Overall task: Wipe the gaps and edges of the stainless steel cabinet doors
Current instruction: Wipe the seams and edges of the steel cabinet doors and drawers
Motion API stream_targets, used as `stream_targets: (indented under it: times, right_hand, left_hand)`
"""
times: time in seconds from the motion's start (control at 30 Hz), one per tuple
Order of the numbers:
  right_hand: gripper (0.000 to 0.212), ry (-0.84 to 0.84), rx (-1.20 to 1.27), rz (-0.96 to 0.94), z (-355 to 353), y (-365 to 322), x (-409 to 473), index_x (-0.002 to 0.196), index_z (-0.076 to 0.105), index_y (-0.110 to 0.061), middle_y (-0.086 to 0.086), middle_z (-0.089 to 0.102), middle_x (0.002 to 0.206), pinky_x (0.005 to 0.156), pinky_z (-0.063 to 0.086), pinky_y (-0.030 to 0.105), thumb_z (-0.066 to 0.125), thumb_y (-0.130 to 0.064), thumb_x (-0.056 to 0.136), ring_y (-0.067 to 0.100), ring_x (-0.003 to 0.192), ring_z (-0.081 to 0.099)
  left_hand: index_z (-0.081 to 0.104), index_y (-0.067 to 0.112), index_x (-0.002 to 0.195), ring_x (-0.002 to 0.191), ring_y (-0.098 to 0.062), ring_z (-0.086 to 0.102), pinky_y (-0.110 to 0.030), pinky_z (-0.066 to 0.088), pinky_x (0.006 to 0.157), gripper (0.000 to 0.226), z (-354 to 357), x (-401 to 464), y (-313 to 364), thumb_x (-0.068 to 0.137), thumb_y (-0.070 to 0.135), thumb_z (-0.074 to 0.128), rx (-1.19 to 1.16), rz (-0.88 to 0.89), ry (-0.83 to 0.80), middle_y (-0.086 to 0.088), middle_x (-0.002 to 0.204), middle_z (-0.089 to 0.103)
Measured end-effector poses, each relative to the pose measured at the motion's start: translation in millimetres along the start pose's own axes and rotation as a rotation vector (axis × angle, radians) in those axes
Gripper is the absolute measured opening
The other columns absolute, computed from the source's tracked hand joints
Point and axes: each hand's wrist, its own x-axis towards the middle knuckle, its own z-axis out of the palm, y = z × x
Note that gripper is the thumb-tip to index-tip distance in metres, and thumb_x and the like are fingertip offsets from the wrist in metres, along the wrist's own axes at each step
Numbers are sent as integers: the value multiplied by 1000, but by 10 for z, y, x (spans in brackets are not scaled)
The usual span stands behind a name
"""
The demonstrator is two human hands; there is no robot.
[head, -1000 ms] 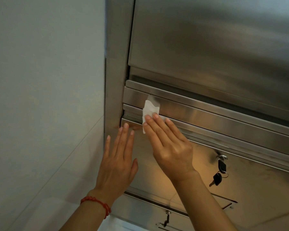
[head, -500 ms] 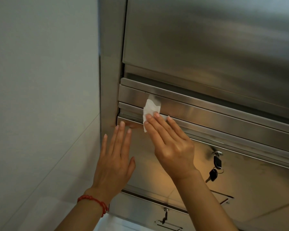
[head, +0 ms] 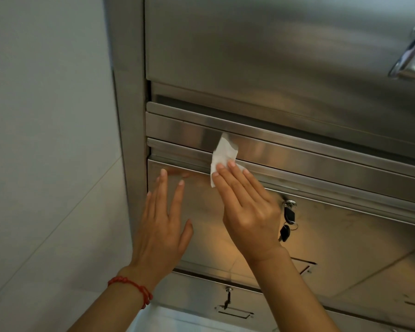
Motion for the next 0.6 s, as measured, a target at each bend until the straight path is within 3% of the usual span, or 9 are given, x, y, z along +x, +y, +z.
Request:
stream_targets:
  times: [0.27,0.37,0.6]
  right_hand:
    - [21,-66,-1,47,-196,49,-176,102,73,-2,14,68,110,86,55,40,57,1,89,25,107,64]
    - [21,-78,-7,73,-320,94,-277,102,73,-2,14,68,109,86,55,40,59,2,86,25,106,64]
    - [29,-117,-17,146,-699,284,-598,100,73,0,14,69,108,84,56,41,46,3,93,25,104,65]
  left_hand:
    - [46,-5,133,132,-43,35,-60,45,91,58,-23,30,249,81,19,55,-23,53,5,-30,146,28]
    - [50,-5,129,131,-42,37,-59,45,91,53,-9,-13,354,85,25,43,-22,92,-6,-29,143,33]
    - [51,-5,128,125,-41,45,-59,33,100,55,92,-103,718,86,27,38,32,186,-50,-26,136,47]
